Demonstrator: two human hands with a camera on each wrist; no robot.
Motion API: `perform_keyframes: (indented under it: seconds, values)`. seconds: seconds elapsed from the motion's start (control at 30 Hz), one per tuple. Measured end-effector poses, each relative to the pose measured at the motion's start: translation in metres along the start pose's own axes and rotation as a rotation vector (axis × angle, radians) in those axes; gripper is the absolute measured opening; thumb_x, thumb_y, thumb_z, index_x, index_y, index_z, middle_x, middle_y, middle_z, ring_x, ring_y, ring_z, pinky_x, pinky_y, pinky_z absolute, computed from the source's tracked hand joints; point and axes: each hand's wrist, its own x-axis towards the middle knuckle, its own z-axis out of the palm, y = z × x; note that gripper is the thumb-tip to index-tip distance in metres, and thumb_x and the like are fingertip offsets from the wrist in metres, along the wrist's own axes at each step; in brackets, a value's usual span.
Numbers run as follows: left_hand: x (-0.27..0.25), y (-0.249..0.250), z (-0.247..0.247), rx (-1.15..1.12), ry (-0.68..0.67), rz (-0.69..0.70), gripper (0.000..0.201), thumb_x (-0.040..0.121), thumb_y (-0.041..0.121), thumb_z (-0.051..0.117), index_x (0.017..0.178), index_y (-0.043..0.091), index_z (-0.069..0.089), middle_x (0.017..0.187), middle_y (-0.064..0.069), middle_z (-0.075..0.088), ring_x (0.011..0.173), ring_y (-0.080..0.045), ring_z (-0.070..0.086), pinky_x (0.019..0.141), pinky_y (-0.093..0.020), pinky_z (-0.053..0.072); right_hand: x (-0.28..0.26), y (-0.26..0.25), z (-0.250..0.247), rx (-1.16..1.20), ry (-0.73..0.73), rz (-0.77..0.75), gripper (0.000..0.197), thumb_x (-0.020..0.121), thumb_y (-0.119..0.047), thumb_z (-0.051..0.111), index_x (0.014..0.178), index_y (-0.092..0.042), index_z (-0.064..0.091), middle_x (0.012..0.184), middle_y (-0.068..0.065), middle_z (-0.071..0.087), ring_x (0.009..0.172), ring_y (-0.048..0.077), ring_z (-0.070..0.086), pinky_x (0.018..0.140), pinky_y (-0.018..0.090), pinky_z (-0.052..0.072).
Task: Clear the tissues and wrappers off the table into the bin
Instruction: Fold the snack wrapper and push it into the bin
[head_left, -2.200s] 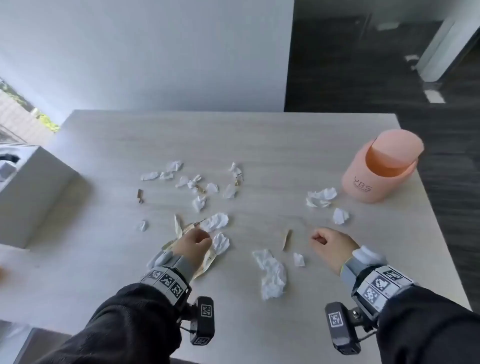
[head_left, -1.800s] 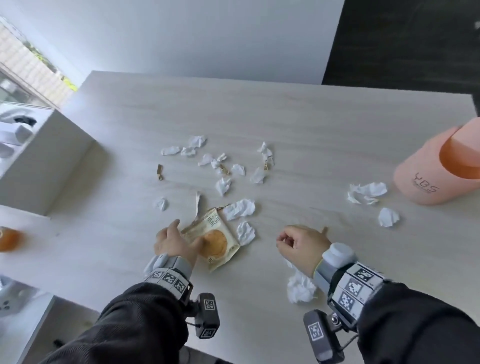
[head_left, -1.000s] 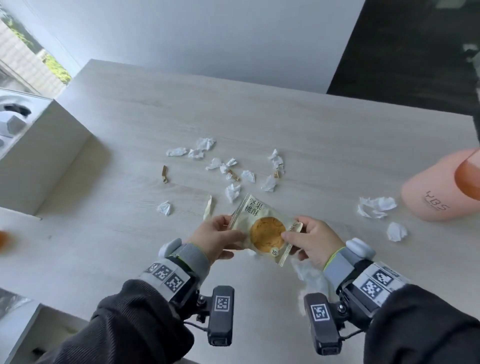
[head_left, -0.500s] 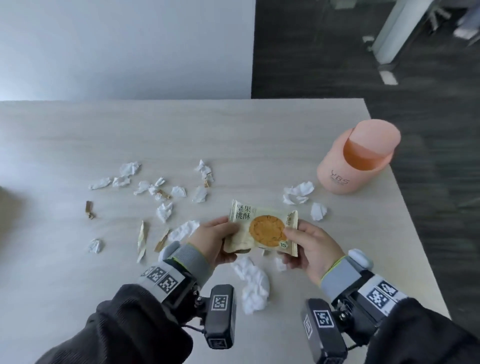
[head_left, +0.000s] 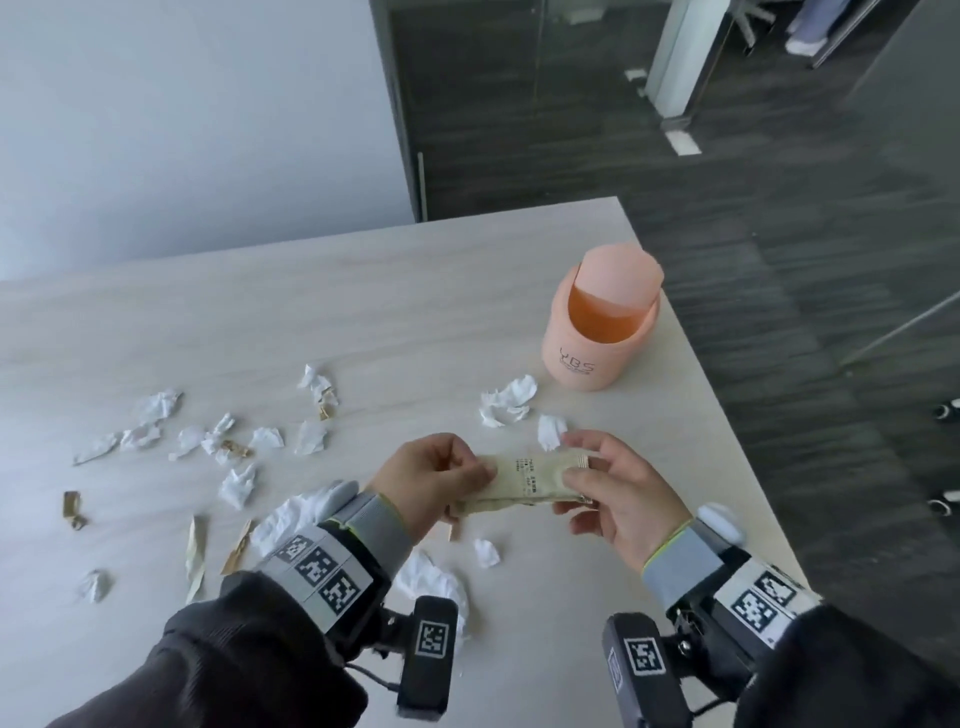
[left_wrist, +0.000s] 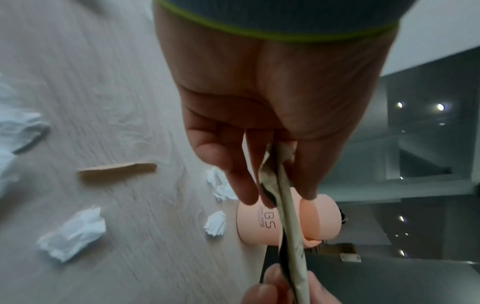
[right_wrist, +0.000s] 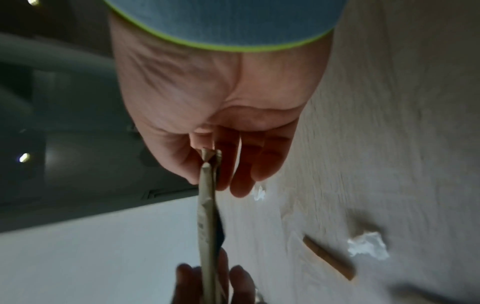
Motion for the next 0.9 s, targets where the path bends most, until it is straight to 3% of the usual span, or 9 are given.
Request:
perform_keyframes:
  seconds: [0.07,0.2,0.3,0.37,0.43,0.53,0.63,0.73,0.9]
  values:
    - [0.008,0.003,0.011,0.02,0.006,0.059,0.018,0.08,0.005,0.076,0.074,0.008,0.06,0.053,0.004,0.057,0.048,-0.013,0.048,0.047,-0.025,0.042,0.002,-0.005,-0.01,0.064,0.035,0.042,0.029,0.085,-0.003,0.064,0.111,-0.014,0.062,0.087,0.013,0.07,0.063,0.026,0.065,0.046,0.028,0.047]
    - [0.025,0.008,0.023,-0.007,0.032,0.092,0.027,0.07,0.005,0.08,0.079,0.017,0.056,0.061,0.0,0.06,0.05,-0.016,0.049,0.045,-0.026,0.039,0.005,-0.016,-0.023,0.012,0.06,0.065,0.011,0.088,-0.005,0.062,0.096,-0.009,0.068,0.081,0.01,0.069,0.061,0.024,0.065,0.043,0.025,0.045]
    - [0.035,0.016,0.033,0.042,0.035,0.115,0.034,0.073,0.008,0.08,0.094,0.026,0.06,0.068,-0.009,0.064,0.056,-0.021,0.053,0.05,-0.029,0.042,0.009,-0.032,-0.034,-0.153,0.159,-0.1,0.014,0.086,-0.003,0.064,0.085,-0.014,0.073,0.066,0.007,0.065,0.052,0.019,0.057,0.042,0.025,0.04]
    - [0.039,0.024,0.039,0.091,0.027,0.158,0.034,0.079,0.008,0.077,0.102,0.028,0.063,0.066,-0.004,0.067,0.056,-0.019,0.056,0.055,-0.031,0.045,0.009,-0.048,-0.039,-0.298,0.214,-0.22,0.012,0.086,-0.006,0.065,0.085,-0.015,0.074,0.056,0.007,0.061,0.05,0.019,0.05,0.044,0.027,0.04]
    - [0.049,0.035,0.047,0.204,0.048,0.219,0.025,0.082,0.01,0.074,0.098,0.027,0.066,0.068,0.005,0.072,0.059,-0.016,0.064,0.059,-0.031,0.049,0.012,-0.068,-0.047,-0.401,0.293,-0.337,0.013,0.085,-0.011,0.066,0.085,-0.021,0.075,0.052,0.005,0.06,0.049,0.02,0.047,0.047,0.028,0.041]
    - [0.063,0.053,0.051,0.426,0.137,0.315,0.02,0.083,0.018,0.07,0.097,0.032,0.067,0.091,0.015,0.073,0.072,-0.006,0.07,0.064,-0.022,0.051,0.015,-0.101,-0.059,-0.384,0.44,-0.542,0.023,0.086,-0.01,0.064,0.08,-0.029,0.076,0.05,0.002,0.06,0.046,0.017,0.048,0.046,0.028,0.042]
    - [0.076,0.062,0.056,0.533,0.15,0.373,0.028,0.085,0.023,0.067,0.111,0.034,0.063,0.115,0.018,0.061,0.087,-0.002,0.067,0.071,-0.021,0.052,0.018,-0.129,-0.076,-0.419,0.586,-0.742,0.025,0.087,-0.011,0.061,0.084,-0.032,0.074,0.06,0.002,0.066,0.051,0.013,0.059,0.05,0.029,0.049]
    - [0.089,0.061,0.065,0.646,0.094,0.461,0.043,0.085,0.024,0.067,0.125,0.036,0.055,0.137,0.013,0.047,0.098,-0.009,0.065,0.076,-0.024,0.052,0.024,-0.142,-0.086,-0.681,0.614,-0.924,0.021,0.086,-0.016,0.06,0.09,-0.031,0.074,0.067,0.001,0.068,0.066,0.021,0.066,0.063,0.042,0.054]
    - [0.113,0.063,0.077,0.793,0.038,0.427,0.067,0.081,0.031,0.066,0.137,0.047,0.034,0.161,0.003,0.016,0.109,-0.024,0.062,0.088,-0.042,0.054,0.049,-0.138,-0.084,-1.098,0.503,-1.091,0.018,0.085,-0.011,0.064,0.095,-0.021,0.076,0.084,0.0,0.073,0.076,0.019,0.065,0.065,0.03,0.05]
